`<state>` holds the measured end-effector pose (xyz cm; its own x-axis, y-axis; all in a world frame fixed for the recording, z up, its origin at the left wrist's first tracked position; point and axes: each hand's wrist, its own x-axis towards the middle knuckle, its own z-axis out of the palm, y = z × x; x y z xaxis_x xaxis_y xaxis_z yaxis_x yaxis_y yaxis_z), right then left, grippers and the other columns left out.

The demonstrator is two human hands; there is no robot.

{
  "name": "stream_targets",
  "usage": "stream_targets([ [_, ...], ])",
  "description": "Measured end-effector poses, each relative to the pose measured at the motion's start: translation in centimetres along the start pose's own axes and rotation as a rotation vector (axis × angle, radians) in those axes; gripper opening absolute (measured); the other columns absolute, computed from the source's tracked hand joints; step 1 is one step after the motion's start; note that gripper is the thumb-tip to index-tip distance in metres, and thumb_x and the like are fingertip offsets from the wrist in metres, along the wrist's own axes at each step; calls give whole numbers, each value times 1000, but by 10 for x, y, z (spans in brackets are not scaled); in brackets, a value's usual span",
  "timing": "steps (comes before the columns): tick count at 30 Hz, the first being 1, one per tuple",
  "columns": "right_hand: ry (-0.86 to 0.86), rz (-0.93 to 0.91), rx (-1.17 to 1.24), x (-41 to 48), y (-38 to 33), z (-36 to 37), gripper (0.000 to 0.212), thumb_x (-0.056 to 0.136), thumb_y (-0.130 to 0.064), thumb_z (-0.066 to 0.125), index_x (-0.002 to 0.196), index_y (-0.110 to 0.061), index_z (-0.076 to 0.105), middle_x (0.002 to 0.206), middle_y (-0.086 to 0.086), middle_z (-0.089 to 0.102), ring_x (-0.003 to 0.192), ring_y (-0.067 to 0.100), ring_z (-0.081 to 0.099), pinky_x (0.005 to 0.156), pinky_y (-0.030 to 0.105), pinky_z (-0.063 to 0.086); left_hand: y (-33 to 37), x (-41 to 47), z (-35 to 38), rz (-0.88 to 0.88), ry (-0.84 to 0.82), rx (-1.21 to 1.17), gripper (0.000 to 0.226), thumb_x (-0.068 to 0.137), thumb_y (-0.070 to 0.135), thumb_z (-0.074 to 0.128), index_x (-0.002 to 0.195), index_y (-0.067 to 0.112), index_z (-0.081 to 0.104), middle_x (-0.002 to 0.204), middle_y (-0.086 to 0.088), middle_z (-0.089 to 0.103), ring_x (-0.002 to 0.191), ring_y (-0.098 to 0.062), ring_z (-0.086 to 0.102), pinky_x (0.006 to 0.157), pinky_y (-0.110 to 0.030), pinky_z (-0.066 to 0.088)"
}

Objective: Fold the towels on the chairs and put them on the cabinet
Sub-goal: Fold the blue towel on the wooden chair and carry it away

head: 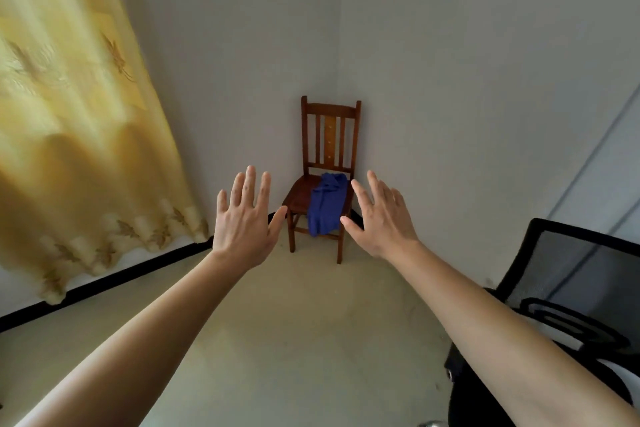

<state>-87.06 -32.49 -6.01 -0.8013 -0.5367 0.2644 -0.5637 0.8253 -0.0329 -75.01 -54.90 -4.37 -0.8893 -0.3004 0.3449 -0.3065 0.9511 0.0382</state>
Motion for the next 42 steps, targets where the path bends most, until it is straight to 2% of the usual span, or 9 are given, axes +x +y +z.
stream_targets([
  [8,14,64,-4,212,45,35,78,99,-58,39,159,-19,9,166,18,0,152,34,14,123,47,18,-16,238,76,30,-96,-11,72,97,64,11,155,26,-9,163,-9,-15,151,-31,-11,121,-56,8],
  [13,-20,126,33,306,82,83,81,98,-55,44,159,-18,6,166,17,-2,152,34,12,123,49,18,-14,340,136,95,-183,-15,70,98,62,14,155,27,-7,164,-8,-14,151,-31,-10,121,-55,6],
  [17,-47,137,49,397,117,150,80,98,-52,47,159,-18,8,165,18,0,151,34,16,122,48,21,-10,431,210,95,-242,-16,70,98,62,14,156,27,-7,164,-8,-11,151,-31,-8,122,-54,7],
  [26,-350,143,87,600,199,316,80,98,-48,48,159,-19,4,165,19,3,149,37,19,122,49,22,-3,627,391,-65,-577,-72,69,100,59,19,156,23,4,165,-8,-1,151,-31,1,121,-53,13],
  [31,-581,140,97,655,208,392,76,100,-46,46,159,-16,7,164,18,9,149,33,20,118,45,26,-14,664,481,-175,-784,-178,64,101,54,25,154,18,21,163,-8,17,148,-30,18,117,-50,23],
  [34,-653,190,133,674,204,449,70,99,-44,48,157,-17,20,161,14,21,144,31,30,113,44,34,-23,671,544,-186,-855,-211,56,102,50,27,148,19,31,158,-7,29,144,-29,27,113,-47,28],
  [37,-709,320,218,668,199,520,46,96,-40,52,136,-18,50,135,10,53,117,28,56,94,39,49,-33,659,616,-205,-961,-257,49,102,46,33,142,19,40,147,-6,43,135,-28,40,106,-44,36],
  [39,-792,444,280,654,195,573,30,95,-39,52,115,-19,63,116,8,65,103,28,64,84,35,52,-41,643,676,-247,-1021,-310,46,101,43,39,139,18,45,141,-6,50,127,-28,48,103,-42,41],
  [42,-946,597,414,626,184,649,28,96,-39,51,109,-21,68,114,7,69,105,30,65,86,35,52,-51,616,759,-375,-1153,-364,48,98,40,46,140,15,47,140,-9,54,127,-28,51,104,-37,42],
])
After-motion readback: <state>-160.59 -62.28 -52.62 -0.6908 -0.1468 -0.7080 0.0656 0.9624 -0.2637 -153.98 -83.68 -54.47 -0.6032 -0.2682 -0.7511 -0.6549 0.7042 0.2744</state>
